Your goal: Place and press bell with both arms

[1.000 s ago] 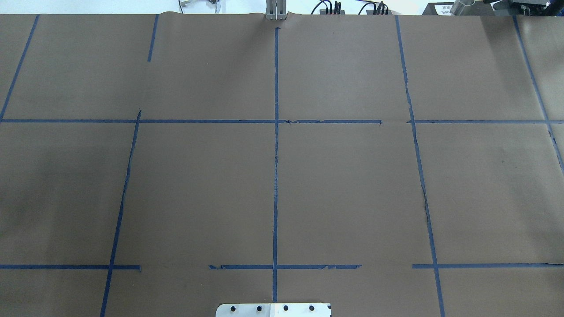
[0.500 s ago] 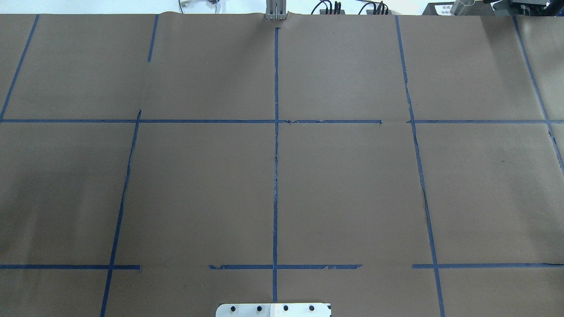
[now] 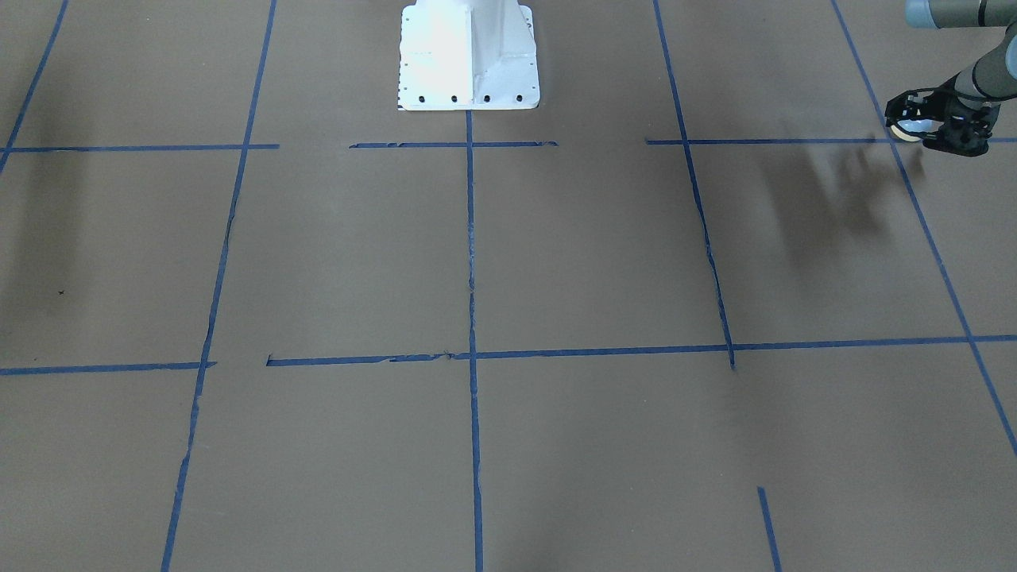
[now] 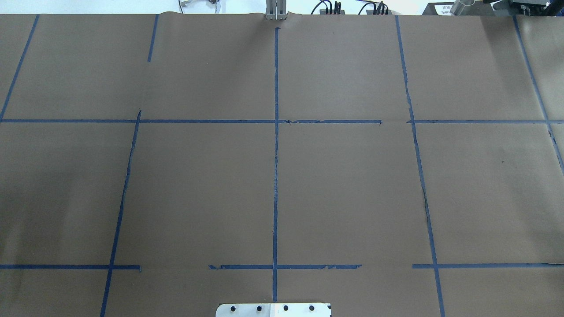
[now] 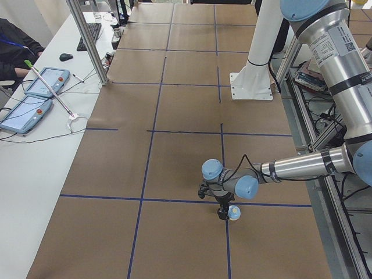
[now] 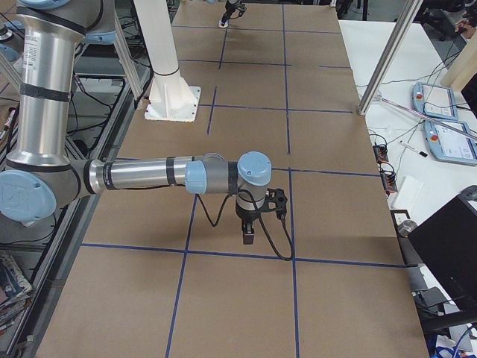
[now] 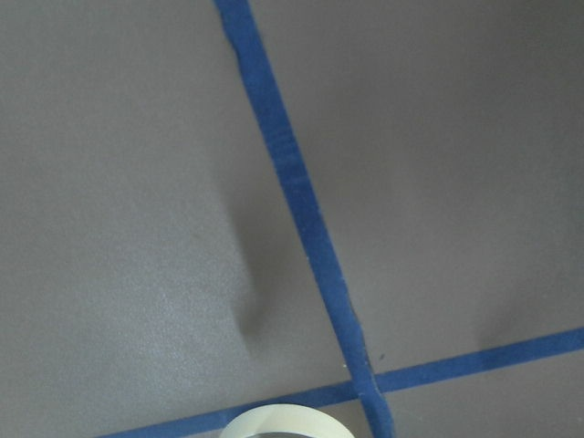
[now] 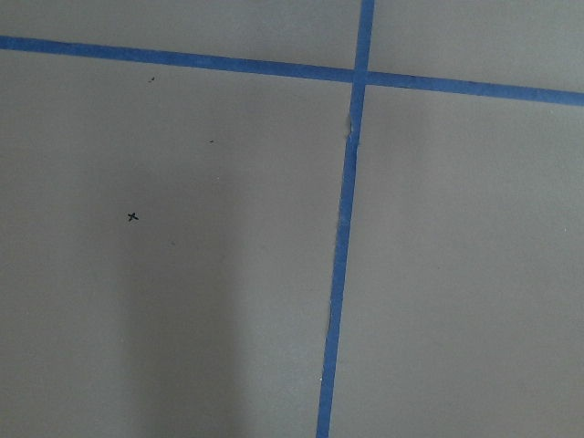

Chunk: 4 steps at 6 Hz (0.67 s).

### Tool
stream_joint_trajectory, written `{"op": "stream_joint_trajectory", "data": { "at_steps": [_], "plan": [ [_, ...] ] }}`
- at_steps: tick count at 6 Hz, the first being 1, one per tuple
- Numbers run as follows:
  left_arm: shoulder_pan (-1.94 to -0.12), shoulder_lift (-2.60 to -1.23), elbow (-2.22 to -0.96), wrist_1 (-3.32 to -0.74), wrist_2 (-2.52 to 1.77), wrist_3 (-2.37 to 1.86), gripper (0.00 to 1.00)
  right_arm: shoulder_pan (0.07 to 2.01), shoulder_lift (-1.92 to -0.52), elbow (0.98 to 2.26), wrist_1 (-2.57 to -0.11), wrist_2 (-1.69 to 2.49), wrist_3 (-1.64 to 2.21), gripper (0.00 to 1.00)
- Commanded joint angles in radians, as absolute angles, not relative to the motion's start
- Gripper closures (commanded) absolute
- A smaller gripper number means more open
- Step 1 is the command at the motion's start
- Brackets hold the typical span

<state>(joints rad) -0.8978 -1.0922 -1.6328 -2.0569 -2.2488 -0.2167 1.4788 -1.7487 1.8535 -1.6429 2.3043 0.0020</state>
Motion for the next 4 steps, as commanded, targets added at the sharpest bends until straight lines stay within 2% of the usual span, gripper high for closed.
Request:
{"op": "stream_joint_trajectory", "data": {
  "at_steps": [1, 2, 3, 4],
  "plan": [
    [-0.873, -1.092, -1.614, -2.057, -2.249, -0.215, 0.0, 1.479, -1.749, 1.853, -1.643, 2.304, 0.003, 0.0],
    [-0.868, -1.092, -1.609, -2.057, -2.249, -0.215, 0.0, 1.479, -1.749, 1.853, -1.643, 2.306, 0.003, 0.0],
    [-0.864, -1.092, -1.609, -2.065, -2.249, -0.216, 0.05, 1.479, -1.749, 1.855, -1.643, 2.306, 0.003, 0.0],
    [-0.864, -1.092, -1.591, -2.103, -2.249, -0.222, 0.41, 1.479, -1.749, 1.855, -1.643, 2.306, 0.003, 0.0]
  ]
}}
